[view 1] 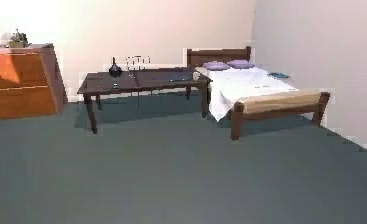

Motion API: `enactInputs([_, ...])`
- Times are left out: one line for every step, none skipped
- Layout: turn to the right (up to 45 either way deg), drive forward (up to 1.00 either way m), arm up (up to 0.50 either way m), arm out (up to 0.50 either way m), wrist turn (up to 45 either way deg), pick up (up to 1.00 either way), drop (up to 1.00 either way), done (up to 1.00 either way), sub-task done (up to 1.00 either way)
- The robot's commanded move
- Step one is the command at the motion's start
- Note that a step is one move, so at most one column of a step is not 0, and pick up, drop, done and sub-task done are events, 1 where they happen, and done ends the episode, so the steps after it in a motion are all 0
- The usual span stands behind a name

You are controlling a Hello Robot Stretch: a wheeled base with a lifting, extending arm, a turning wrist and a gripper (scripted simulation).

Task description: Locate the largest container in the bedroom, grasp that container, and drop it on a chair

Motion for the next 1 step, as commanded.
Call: enactInputs([0.0, 1.00, 0.00, 0.00, 0.0, 0.00, 0.00, 0.00, 0.00])
